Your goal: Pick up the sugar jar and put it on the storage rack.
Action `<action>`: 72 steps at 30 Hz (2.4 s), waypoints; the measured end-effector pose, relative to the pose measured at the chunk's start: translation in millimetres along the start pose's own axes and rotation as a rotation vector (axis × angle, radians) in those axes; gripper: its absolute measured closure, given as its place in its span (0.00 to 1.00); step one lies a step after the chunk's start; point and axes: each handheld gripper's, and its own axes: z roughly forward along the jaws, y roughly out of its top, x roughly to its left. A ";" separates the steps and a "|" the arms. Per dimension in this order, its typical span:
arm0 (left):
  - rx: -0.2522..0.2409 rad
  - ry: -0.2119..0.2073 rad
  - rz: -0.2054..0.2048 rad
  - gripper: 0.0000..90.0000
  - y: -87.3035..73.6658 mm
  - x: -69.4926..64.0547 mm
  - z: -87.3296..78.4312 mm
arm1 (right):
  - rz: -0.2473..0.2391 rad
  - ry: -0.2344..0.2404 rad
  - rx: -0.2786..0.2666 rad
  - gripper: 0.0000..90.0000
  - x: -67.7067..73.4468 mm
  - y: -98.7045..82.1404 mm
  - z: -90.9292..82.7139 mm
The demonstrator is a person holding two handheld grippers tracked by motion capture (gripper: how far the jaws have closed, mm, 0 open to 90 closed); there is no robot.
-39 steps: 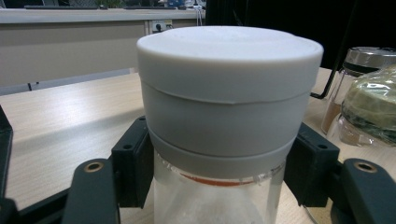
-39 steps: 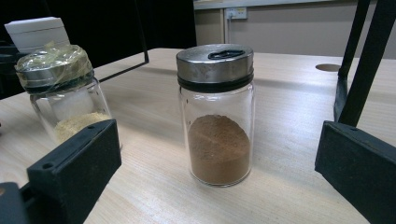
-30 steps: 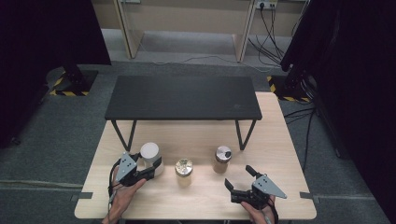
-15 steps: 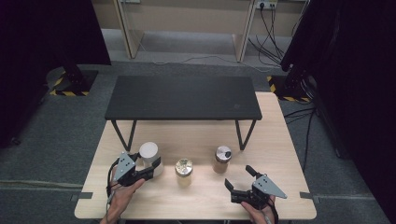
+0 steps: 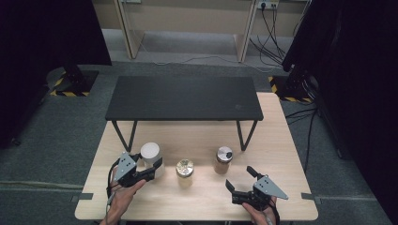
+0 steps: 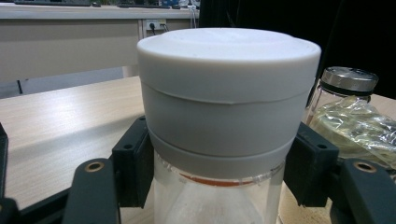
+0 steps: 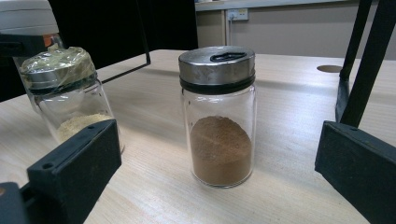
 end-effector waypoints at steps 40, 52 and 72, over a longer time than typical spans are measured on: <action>0.014 -0.003 -0.005 0.39 55.6 3.7 -11.4 | 0.011 -0.001 -0.005 0.01 -1.2 -0.7 1.1; 0.025 -0.006 -0.029 0.39 66.6 9.0 -9.9 | 0.012 -0.002 -0.004 0.01 -1.5 -0.8 1.1; 0.032 -0.019 -0.012 0.39 105.0 11.4 -12.4 | 0.013 -0.001 -0.003 0.01 -1.4 -0.9 1.0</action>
